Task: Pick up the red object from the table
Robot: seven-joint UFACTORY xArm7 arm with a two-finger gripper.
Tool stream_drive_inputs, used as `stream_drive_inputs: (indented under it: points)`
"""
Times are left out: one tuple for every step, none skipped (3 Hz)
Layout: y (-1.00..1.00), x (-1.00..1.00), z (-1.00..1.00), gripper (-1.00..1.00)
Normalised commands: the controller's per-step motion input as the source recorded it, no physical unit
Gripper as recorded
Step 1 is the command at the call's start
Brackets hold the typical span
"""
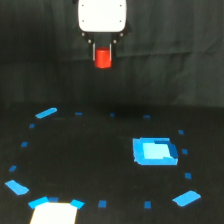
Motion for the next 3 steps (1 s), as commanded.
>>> stream_drive_inputs:
  points:
    - [-0.24, 0.00, 0.49, -1.00]
    - [-0.10, 0.00, 0.20, -1.00]
    - [-0.07, -0.01, 0.17, -1.00]
